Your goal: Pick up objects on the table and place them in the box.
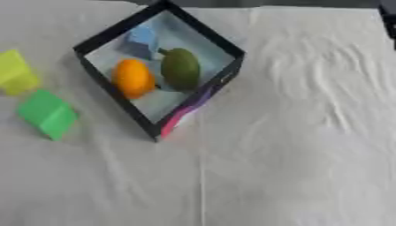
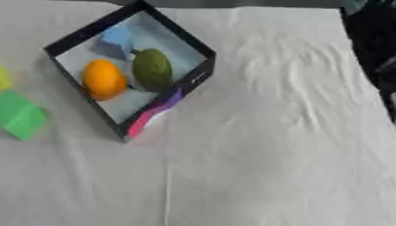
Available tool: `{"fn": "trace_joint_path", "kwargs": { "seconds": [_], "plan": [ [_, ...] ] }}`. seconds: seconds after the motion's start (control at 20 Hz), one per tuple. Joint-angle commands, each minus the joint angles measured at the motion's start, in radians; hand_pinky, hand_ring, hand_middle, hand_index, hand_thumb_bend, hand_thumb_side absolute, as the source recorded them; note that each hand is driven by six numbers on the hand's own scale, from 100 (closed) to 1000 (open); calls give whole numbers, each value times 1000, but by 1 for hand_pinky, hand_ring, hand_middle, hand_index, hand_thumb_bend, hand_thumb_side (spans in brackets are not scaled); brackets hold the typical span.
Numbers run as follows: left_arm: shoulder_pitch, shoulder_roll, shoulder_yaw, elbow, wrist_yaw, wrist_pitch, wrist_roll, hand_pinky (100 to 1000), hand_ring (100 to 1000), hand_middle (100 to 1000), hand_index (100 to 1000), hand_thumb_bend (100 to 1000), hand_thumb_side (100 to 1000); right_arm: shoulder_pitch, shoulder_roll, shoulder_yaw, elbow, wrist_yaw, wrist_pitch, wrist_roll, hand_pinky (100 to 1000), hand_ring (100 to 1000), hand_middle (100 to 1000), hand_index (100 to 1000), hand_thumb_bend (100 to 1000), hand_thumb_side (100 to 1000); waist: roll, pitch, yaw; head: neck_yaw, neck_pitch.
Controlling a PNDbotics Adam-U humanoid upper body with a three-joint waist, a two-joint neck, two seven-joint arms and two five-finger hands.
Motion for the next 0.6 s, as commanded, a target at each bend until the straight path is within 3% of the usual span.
{"fn": "trace_joint_path", "kwargs": {
  "seconds": [0.05,0.3,0.45,0.6],
  "plan": [
    [-11,41,18,-8,25,10,13,832,691,809,762,100,565,-36,51,7,-43,-25,11,48,739,682,705,801,444,333,6,-41,1,-3,15],
    [-6,44,34,-3,50,18,42,833,692,815,765,100,565,-49,124,12,-50,2,44,77,738,676,699,798,445,316,4,-49,14,-9,19],
    [-5,42,42,-1,58,18,60,834,693,816,765,100,566,-56,160,19,-63,30,59,76,728,681,701,794,447,374,7,-52,22,-19,18],
    [-4,43,46,0,65,20,76,834,693,815,763,100,566,-50,182,39,-87,57,62,61,730,682,702,794,448,375,8,-54,25,-21,20]
  ]
}}
